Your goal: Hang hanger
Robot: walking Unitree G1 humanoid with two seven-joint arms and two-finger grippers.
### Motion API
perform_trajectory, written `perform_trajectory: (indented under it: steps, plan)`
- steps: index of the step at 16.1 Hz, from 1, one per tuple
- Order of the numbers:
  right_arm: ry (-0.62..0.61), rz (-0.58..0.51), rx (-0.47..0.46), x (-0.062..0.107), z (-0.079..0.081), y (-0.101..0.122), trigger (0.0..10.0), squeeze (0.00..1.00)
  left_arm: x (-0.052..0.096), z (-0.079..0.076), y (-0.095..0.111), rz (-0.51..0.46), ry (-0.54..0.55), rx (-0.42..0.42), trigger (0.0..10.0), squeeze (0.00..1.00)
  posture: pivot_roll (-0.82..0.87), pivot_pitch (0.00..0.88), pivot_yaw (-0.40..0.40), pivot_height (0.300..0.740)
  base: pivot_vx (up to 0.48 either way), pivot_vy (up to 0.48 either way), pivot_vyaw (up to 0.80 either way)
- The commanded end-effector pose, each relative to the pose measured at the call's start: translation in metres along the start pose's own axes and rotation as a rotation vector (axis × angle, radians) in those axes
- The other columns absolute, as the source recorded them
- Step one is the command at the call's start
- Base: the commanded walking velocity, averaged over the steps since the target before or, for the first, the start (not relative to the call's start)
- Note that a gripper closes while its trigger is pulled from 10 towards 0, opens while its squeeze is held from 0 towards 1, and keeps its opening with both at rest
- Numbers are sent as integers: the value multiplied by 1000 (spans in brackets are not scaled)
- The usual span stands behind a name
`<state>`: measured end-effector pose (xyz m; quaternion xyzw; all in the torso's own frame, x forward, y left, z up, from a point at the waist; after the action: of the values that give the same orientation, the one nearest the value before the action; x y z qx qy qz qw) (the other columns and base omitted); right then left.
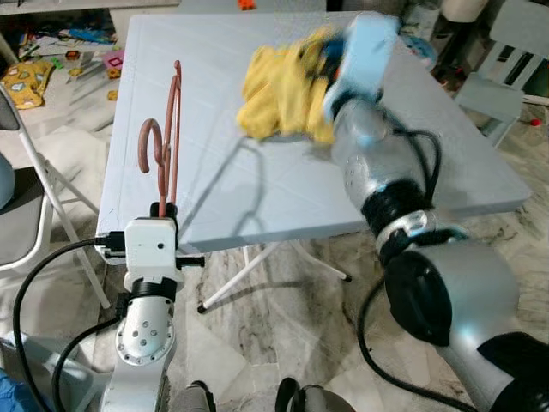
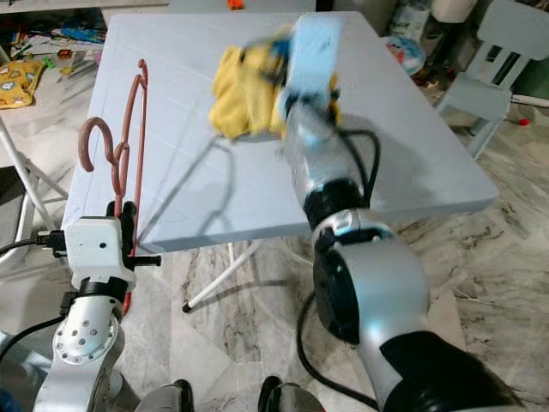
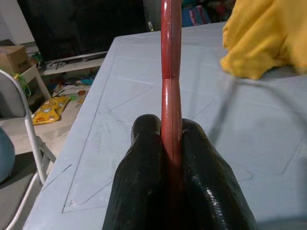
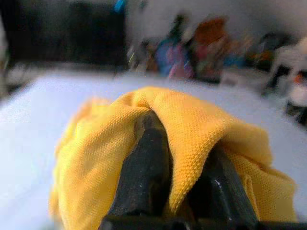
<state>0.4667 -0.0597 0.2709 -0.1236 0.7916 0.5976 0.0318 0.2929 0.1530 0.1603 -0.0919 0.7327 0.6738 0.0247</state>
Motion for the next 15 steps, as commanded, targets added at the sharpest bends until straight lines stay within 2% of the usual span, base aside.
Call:
perform_trajectory:
  steps: [1,2,5,8,11,12,14,15]
  plan:
    - [53,68,42,6,8,-25,10000,224,1,-3,-1,-1,-11,-4,10000,0,170,151,-109,740,0,0,0]
    - [122,102,49,15,17,-46,10000,1000,1,-4,-2,0,-14,-3,10000,0,163,149,-106,740,0,0,0]
    - [310,173,139,36,35,-87,10000,1000,0,-5,-3,4,-21,-1,10000,0,158,148,-103,740,0,0,0]
    - [404,224,158,49,32,-110,10000,1000,-2,-4,-3,5,-24,-5,10000,0,147,144,-96,740,0,0,0]
    - [423,211,204,58,-2,-121,10000,1000,-1,-2,-6,10,-32,-5,10000,0,122,138,-86,740,0,0,0]
    - [435,214,202,62,-9,-125,10000,1000,-1,-2,-7,22,-39,26,10000,0,115,137,-81,740,0,0,0]
    - [440,186,226,67,-23,-124,10000,1000,-2,0,-8,23,-55,7,10000,0,99,134,-67,740,0,0,0]
    - [424,173,207,68,-31,-122,10000,1000,-1,0,-9,26,-65,-4,10000,0,92,131,-60,740,0,0,0]
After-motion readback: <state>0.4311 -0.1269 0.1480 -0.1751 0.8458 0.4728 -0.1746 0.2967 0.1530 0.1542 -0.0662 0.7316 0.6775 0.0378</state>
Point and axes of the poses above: a point about 5 cm out from each wrist's last joint towards the gripper, its own x axis pointing back from the gripper into the wrist, its own y axis along the axis of the wrist's last joint, z = x × y, the point moved 5 cm from there along -x, pointing out of the wrist towards the gripper, and after that the axes turned 14 degrees about x, right-handed, at the moved point
